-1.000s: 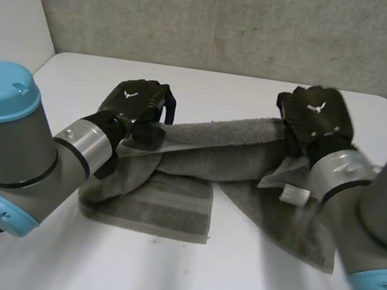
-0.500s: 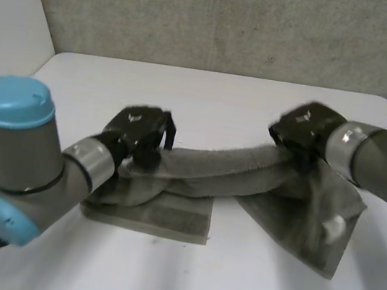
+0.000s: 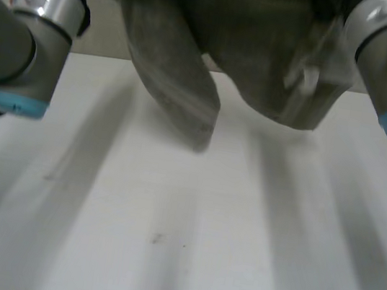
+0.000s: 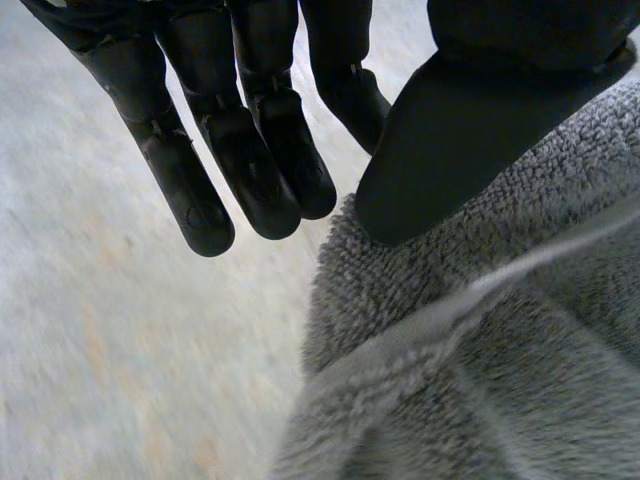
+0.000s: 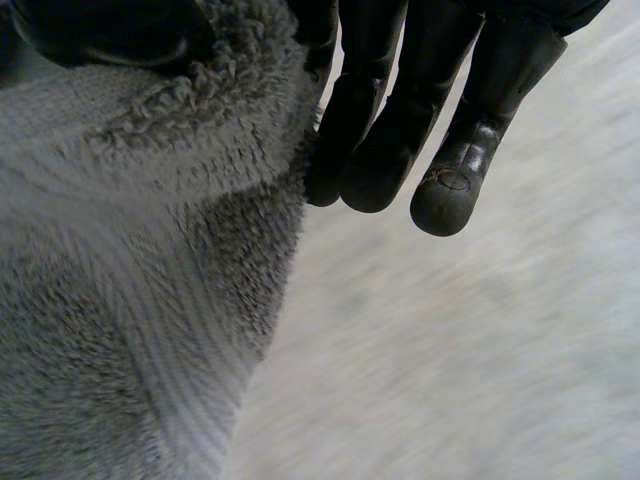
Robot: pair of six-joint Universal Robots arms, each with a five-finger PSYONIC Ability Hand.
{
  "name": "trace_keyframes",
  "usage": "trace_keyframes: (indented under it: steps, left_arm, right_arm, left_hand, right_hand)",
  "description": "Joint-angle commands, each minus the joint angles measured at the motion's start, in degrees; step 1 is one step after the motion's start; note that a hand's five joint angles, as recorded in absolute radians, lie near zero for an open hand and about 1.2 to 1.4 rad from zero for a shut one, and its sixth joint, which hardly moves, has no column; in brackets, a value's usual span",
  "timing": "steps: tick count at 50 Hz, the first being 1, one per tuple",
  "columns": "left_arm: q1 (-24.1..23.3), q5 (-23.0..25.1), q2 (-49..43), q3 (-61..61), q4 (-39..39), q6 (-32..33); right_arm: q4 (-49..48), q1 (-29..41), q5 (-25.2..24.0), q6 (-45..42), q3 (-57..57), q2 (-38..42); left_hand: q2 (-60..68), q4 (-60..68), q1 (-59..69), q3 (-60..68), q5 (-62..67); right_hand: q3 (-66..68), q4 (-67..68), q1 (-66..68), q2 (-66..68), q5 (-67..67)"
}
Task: Fold the towel.
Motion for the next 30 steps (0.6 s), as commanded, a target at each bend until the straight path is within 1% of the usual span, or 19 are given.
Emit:
trace_keyframes:
  steps: [1, 2, 3, 5, 6, 8, 11, 13, 17, 18, 19, 21, 22, 24, 30]
  left_arm:
    - [-0.4, 5.7, 2.0, -16.6, -2.2, 1.2]
    - [-0.6, 7.1, 2.1, -20.3, -3.1, 2.5]
    - [-0.6, 7.1, 2.1, -20.4, -3.1, 2.5]
    - [-1.2, 9.0, 1.5, -27.9, -5.3, 6.3]
    - [-1.2, 9.0, 1.5, -27.9, -5.4, 6.3]
    - [-1.6, 9.0, -0.5, -33.4, -7.7, 11.0]
    - [-1.9, 8.9, -2.1, -34.9, -9.2, 12.8]
    - [-2.7, 8.8, -2.9, -36.9, -11.7, 14.4]
    - [-3.0, 8.9, -2.5, -37.5, -12.7, 14.2]
    - [-3.4, 8.8, -1.7, -37.6, -13.1, 14.0]
    - [-3.4, 8.8, -1.7, -37.6, -13.1, 14.0]
    - [-4.3, 8.9, 0.7, -37.9, -13.3, 13.9]
    - [-4.3, 8.9, 0.8, -37.9, -13.3, 13.9]
    - [-4.9, 8.9, 2.2, -37.9, -13.3, 13.9]
    - [-5.7, 9.0, 2.2, -37.8, -12.7, 14.2]
  right_arm:
    - [16.7, -0.2, -4.2, 0.0, 10.1, -0.1]
    - [18.3, -0.5, -4.4, -0.1, 13.5, -0.4]
    - [18.3, -0.5, -4.4, -0.1, 13.6, -0.4]
    - [18.9, -0.7, -4.7, -0.2, 20.7, -0.5]
    - [18.9, -0.7, -4.7, -0.2, 20.7, -0.5]
    - [18.4, -0.9, -4.6, -0.8, 27.4, -0.5]
    - [18.1, -0.9, -4.4, -1.4, 30.1, -0.3]
    - [17.6, -0.9, -3.8, -2.9, 34.6, -0.5]
    - [17.5, -0.9, -3.9, -3.6, 38.4, -2.1]
    - [17.4, -0.9, -4.1, -3.6, 40.3, -4.1]
    - [17.4, -0.9, -4.1, -3.6, 40.3, -4.1]
    - [17.0, -1.2, -4.2, -3.8, 43.7, -7.7]
    - [16.9, -1.2, -4.2, -3.8, 43.7, -7.8]
    - [16.8, -2.8, -4.4, -4.0, 46.9, -10.4]
    - [16.0, -4.7, -4.2, -5.8, 50.4, -12.8]
  left_hand:
    - [10.2, 10.2, 11.4, 10.3, 10.7]
    - [10.2, 10.2, 11.4, 10.3, 10.7]
    - [10.2, 10.2, 11.4, 10.3, 10.7]
    - [10.2, 10.2, 11.4, 10.3, 10.7]
    - [10.2, 10.2, 11.4, 10.3, 10.7]
    - [10.2, 10.2, 11.4, 10.3, 10.7]
    - [10.2, 10.2, 11.4, 10.3, 10.7]
    - [10.2, 10.2, 11.4, 10.3, 10.7]
    - [10.2, 10.2, 11.4, 10.3, 10.7]
    - [10.2, 10.2, 11.4, 10.3, 10.7]
    - [10.2, 10.2, 11.4, 10.3, 10.7]
    - [10.2, 10.2, 11.4, 10.3, 10.7]
    - [10.2, 10.2, 11.4, 10.3, 10.7]
    - [10.2, 10.2, 11.4, 10.3, 10.7]
    - [10.2, 10.2, 11.4, 10.3, 10.7]
  right_hand:
    - [3.7, 3.3, 4.2, 4.7, 2.5]
    - [3.7, 3.3, 4.2, 4.7, 2.5]
    - [3.7, 3.3, 4.2, 4.7, 2.5]
    - [3.7, 3.3, 4.2, 4.7, 2.5]
    - [3.7, 3.3, 4.2, 4.7, 2.5]
    - [3.7, 3.3, 4.2, 4.7, 2.5]
    - [3.7, 3.3, 4.2, 4.7, 2.5]
    - [3.7, 3.3, 4.2, 4.7, 2.5]
    - [3.7, 3.3, 4.2, 4.7, 2.5]
    - [3.7, 3.3, 4.2, 4.7, 2.5]
    - [3.7, 3.3, 4.2, 4.7, 2.5]
    - [3.7, 3.3, 4.2, 4.7, 2.5]
    - [3.7, 3.3, 4.2, 4.7, 2.5]
    - [3.7, 3.3, 4.2, 4.7, 2.5]
    - [3.7, 3.3, 4.2, 4.7, 2.5]
